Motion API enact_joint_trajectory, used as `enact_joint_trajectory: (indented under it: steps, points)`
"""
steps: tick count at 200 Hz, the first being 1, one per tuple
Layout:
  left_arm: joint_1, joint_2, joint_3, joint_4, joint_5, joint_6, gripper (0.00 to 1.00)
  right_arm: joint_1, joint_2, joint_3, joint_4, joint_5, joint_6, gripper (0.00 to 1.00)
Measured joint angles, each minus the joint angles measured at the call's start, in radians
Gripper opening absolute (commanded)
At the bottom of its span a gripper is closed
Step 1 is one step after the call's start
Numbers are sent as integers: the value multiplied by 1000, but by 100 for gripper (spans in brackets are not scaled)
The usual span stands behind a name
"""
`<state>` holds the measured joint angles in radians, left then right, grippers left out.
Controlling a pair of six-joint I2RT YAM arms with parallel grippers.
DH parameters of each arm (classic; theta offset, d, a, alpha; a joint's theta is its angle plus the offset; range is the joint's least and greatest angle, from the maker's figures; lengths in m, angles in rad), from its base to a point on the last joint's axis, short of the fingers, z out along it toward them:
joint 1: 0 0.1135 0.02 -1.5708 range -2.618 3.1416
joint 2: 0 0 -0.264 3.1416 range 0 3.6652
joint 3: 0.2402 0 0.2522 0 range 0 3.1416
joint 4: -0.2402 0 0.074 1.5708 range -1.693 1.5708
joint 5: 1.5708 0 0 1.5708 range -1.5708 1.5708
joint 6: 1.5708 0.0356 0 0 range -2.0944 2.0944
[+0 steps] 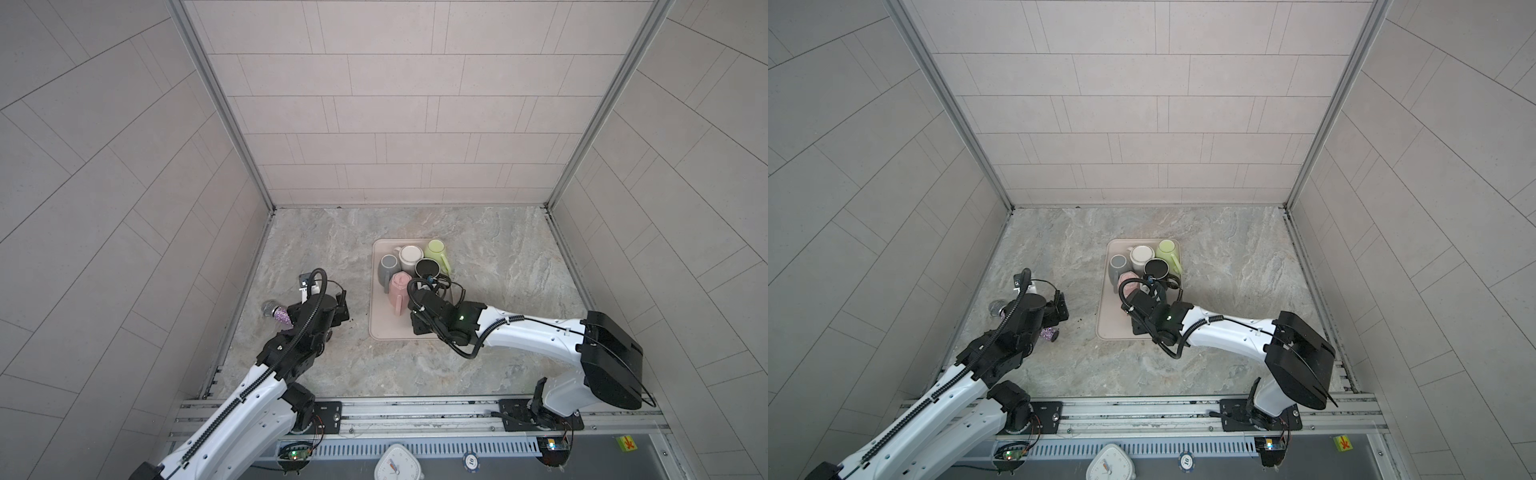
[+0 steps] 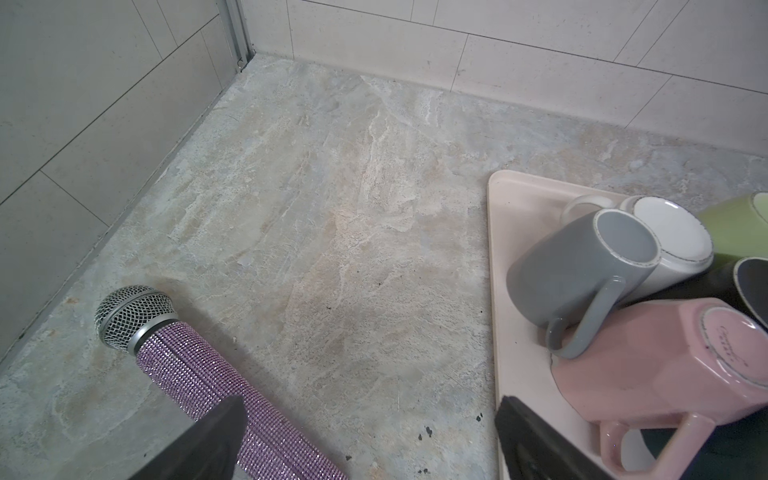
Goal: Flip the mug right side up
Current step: 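Move the right gripper over the upside-down dark green mug on the tray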
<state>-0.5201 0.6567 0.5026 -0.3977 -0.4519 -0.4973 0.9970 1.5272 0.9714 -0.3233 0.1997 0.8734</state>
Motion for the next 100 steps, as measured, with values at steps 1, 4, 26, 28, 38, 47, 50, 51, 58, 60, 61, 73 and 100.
enact_joint_trajectory:
  steps: [1,4,26,28,38,47,50,51,58,60,61,73,100]
  points:
    - [0,-1,0,0,0,0,100,0,2,1,1,1,0,43]
    - [0,-3,-3,2,0,0,100,0,4,3,2,2,0,42]
    - [0,-16,-16,11,8,2,100,0,30,18,4,10,5,40]
    - [0,-16,-17,11,8,2,100,0,32,19,4,11,5,40]
    - [0,-17,-20,12,11,4,100,0,44,26,2,12,8,40]
    - [0,-16,-21,12,13,5,100,0,52,33,-2,14,12,39]
    - [0,-16,-21,12,14,6,100,0,55,35,-3,16,14,39]
    - [0,-16,-21,12,14,6,100,0,56,35,-3,16,14,39]
    - [0,-17,-21,13,14,8,100,0,60,40,-6,19,18,37]
    - [0,-17,-21,13,15,8,100,0,61,40,-6,19,19,37]
    - [0,-17,-21,13,15,8,100,0,62,42,-8,21,19,37]
    - [0,-17,-21,13,15,8,100,0,67,48,-14,27,26,36]
    - [0,-19,-25,21,16,8,100,-2,68,50,-26,42,37,35]
